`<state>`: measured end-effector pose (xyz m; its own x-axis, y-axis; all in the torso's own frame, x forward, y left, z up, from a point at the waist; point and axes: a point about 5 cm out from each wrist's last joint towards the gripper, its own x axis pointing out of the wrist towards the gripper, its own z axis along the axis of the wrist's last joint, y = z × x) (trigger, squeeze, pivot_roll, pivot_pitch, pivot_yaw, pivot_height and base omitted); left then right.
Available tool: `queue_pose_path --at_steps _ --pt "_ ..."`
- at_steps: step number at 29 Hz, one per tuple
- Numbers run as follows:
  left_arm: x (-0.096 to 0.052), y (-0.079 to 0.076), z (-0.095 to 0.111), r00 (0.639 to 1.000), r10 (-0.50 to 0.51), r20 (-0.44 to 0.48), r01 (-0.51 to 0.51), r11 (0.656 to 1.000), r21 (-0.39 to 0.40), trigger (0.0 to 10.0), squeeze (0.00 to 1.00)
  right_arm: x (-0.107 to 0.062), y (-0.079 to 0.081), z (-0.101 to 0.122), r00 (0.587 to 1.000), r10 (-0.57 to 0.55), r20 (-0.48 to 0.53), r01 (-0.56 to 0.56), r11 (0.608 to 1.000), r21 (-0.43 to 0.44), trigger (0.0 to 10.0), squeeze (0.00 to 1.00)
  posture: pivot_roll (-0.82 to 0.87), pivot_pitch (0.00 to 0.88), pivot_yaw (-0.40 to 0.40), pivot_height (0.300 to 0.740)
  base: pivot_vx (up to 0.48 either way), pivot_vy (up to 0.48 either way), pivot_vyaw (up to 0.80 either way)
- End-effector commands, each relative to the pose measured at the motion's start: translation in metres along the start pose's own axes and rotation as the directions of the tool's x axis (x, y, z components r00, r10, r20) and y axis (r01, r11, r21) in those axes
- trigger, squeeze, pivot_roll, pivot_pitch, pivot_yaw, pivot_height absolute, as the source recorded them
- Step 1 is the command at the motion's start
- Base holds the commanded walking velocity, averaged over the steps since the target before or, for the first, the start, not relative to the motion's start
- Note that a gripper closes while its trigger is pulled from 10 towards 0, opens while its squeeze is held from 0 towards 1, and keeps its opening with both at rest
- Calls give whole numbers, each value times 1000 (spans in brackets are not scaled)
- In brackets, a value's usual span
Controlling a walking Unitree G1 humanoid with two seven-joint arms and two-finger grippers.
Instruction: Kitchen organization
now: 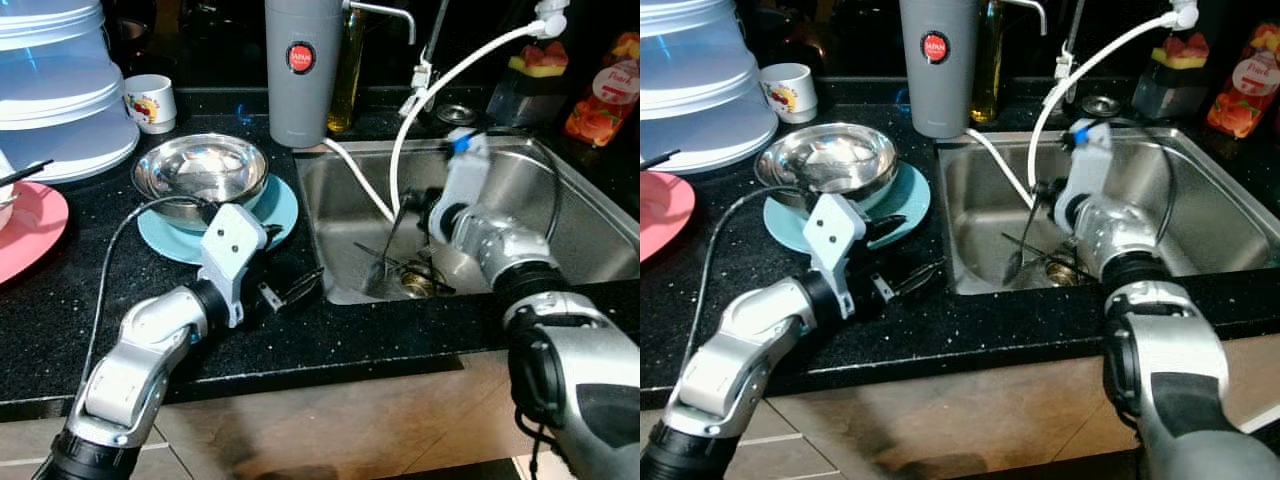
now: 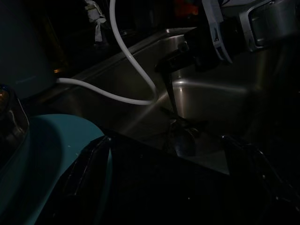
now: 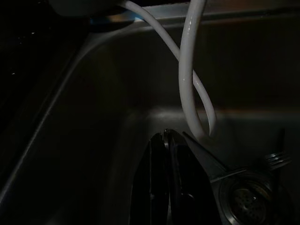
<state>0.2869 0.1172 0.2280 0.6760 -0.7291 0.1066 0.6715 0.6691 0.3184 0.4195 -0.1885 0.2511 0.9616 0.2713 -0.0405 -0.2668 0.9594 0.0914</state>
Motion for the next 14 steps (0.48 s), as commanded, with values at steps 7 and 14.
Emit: queue_pose_path --at_steps 7,14 --pt "2 -2 1 1000 -23 3 23 1000 11 10000 0 0 -1 3 1000 -11 6 11 1000 2 10000 522 58 89 -8 740 0 0 0" --pt "2 -3 0 1000 -21 0 21 1000 12 10000 0 8 20 30 983 41 177 -100 935 340 10000 0 58 93 -7 740 0 0 0"
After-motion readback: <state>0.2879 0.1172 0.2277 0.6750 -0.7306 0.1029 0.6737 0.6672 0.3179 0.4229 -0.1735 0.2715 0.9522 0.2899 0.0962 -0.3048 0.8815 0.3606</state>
